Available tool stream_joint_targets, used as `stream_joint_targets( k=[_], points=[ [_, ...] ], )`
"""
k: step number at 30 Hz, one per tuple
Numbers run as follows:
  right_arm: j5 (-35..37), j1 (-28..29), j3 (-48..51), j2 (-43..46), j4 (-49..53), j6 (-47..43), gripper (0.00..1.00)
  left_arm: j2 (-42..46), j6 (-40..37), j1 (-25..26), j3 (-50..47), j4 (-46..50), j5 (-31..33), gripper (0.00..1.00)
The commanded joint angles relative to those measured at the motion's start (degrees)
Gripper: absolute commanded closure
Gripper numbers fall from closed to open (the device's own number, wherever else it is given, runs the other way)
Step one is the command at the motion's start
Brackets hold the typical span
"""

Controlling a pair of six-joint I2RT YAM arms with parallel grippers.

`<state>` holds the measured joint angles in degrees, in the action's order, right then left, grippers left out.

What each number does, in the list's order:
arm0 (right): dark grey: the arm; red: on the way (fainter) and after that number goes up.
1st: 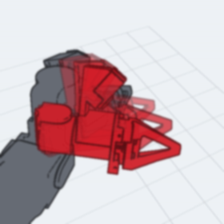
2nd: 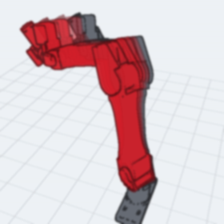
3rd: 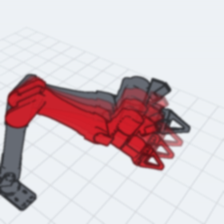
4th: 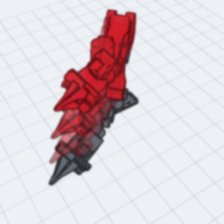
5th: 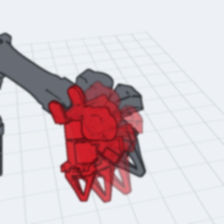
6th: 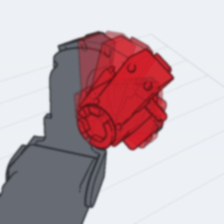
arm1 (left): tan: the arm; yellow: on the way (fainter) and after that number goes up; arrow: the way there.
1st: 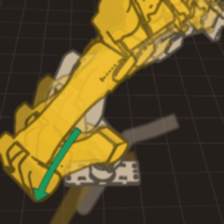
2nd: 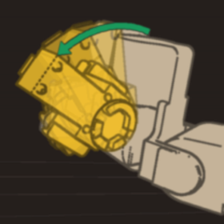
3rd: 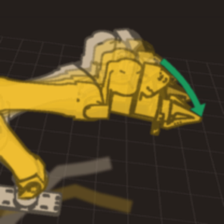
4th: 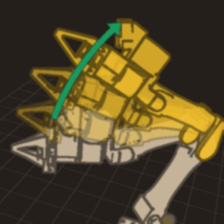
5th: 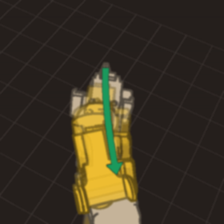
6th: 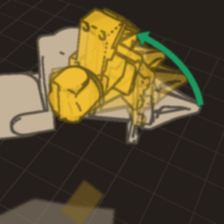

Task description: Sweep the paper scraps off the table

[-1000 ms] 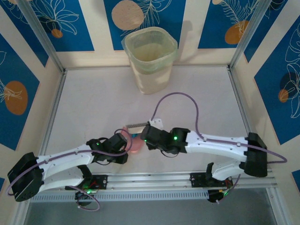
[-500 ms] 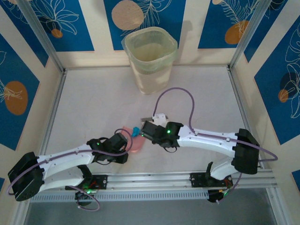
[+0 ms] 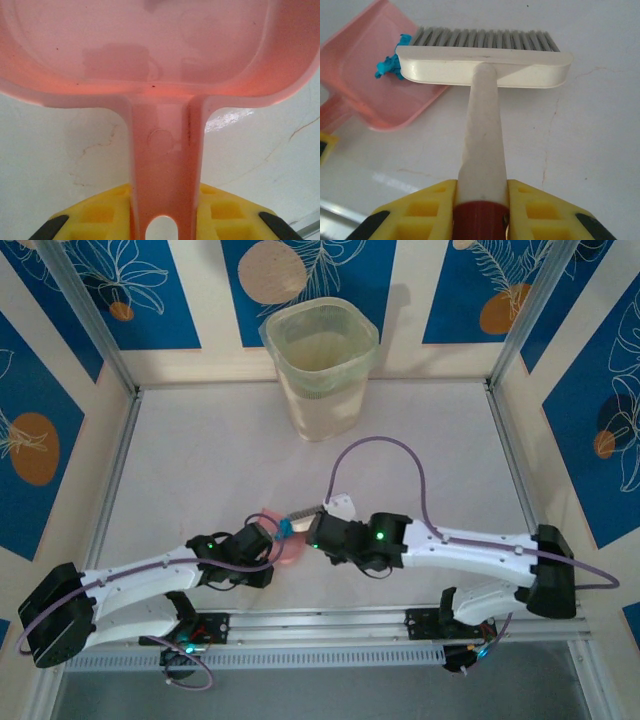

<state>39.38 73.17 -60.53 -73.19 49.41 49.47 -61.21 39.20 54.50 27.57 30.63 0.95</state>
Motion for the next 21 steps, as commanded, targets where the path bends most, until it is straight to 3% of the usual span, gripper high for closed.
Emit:
stream_joint_targets(
  k=[1, 10, 21],
  points=[
    [0.5, 0.8, 2.1, 6.2, 1.9, 1.2, 1.00, 1.1, -1.3, -0.2, 0.9, 0.1, 1.7, 1.00],
    [10.9, 0.0, 11.9, 24.0, 1.9, 12.2, 1.00, 4.6, -2.1, -0.1, -0.5, -3.0, 0.9, 1.00],
    [16.0, -6.8, 24.9, 41.2, -1.1, 12.8, 1.00, 10.9, -2.2, 0.4, 4.9, -0.2, 0.2, 1.00]
  ],
)
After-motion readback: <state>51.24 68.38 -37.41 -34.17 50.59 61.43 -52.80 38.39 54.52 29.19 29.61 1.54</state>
